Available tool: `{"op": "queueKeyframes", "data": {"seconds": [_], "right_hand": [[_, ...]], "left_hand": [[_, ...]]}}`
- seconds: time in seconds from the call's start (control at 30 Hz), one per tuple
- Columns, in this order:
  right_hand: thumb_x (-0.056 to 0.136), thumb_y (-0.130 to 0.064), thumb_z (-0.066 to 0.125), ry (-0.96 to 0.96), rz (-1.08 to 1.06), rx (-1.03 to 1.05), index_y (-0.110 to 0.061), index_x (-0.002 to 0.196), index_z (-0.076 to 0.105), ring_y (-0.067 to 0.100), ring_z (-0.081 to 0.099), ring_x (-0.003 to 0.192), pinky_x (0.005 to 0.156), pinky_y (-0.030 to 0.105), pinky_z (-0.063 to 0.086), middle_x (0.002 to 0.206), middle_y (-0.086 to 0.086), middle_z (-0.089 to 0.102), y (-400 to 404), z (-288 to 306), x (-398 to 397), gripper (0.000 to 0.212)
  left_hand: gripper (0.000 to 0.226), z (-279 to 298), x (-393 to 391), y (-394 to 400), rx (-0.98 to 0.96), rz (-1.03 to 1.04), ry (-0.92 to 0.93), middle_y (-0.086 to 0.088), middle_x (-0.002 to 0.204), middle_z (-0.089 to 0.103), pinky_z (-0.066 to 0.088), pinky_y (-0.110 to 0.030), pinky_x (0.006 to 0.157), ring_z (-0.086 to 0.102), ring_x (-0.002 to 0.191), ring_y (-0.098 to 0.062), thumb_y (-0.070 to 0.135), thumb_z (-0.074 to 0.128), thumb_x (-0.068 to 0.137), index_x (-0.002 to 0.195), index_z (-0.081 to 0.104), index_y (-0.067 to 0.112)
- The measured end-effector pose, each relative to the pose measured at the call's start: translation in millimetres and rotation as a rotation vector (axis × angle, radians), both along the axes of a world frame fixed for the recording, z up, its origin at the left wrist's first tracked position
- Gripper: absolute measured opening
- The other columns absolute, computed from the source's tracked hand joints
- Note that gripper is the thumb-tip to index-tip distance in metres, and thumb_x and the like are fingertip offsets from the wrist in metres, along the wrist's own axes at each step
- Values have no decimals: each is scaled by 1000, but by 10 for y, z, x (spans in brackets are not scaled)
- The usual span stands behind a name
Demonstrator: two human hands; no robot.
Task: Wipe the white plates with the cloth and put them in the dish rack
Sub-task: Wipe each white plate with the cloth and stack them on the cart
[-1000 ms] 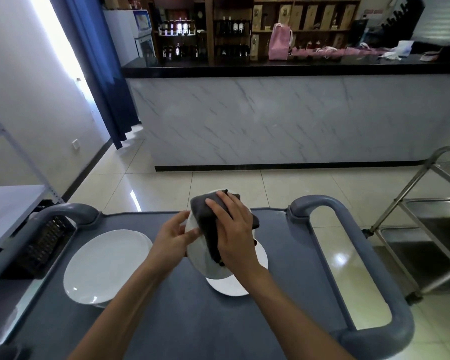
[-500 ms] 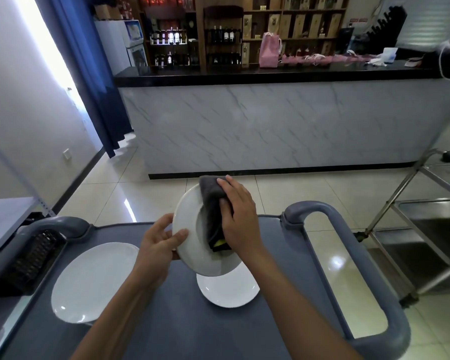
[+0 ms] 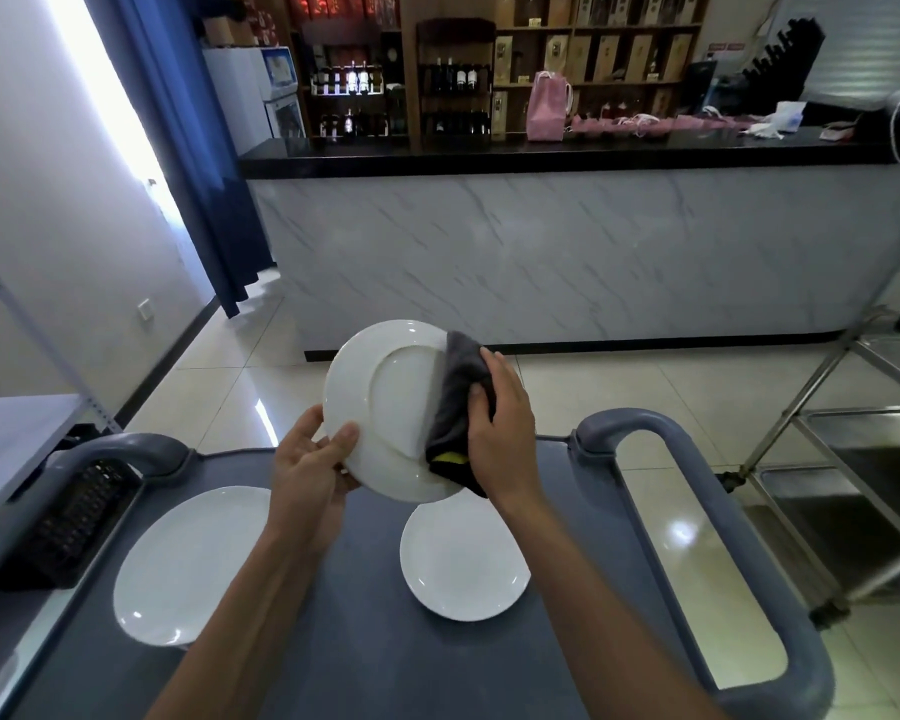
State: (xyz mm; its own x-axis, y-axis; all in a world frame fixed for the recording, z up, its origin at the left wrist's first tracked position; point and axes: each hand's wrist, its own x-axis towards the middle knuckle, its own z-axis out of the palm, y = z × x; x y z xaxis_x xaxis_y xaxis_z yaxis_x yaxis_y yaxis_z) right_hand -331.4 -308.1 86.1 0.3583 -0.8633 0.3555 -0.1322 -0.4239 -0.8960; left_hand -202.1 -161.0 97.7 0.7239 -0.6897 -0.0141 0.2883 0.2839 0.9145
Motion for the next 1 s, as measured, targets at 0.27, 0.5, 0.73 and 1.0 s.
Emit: {"op": "queueKeyframes", "data": {"seconds": [0.27,0.5,0.73,1.0], "right_hand": [[105,-22,48,-43,-26,-56,-22,152,38,10,24,148,123,34,23,160,-4,32,286,-34,76,48],[103,-32,49,158,11,-413,-18,149,46,26,22,152,122,47,25,163,5,30,507,-113,174,48],[105,-34,41,238,76,-512,-19,150,44,27,28,150,116,53,32,161,7,35,461,-48,206,47],[105,-19,45,231,117,-550,-18,151,46,27,25,152,118,54,29,161,7,35,330,171,238,46]], "left_hand": [[19,168,-40,-186,-100,133,95,-3,93,74,62,-40,74,68,85,-19,-1,55,97,108,65,12],[22,212,-83,-228,-89,116,131,-13,111,71,61,-45,78,68,97,-31,2,53,99,117,63,11],[24,188,-57,-162,-9,38,7,-13,108,74,61,-39,69,72,93,-30,5,55,100,122,62,11],[30,191,-17,-113,77,-52,-112,-14,100,75,62,-46,69,73,87,-33,8,59,97,125,65,18]]}}
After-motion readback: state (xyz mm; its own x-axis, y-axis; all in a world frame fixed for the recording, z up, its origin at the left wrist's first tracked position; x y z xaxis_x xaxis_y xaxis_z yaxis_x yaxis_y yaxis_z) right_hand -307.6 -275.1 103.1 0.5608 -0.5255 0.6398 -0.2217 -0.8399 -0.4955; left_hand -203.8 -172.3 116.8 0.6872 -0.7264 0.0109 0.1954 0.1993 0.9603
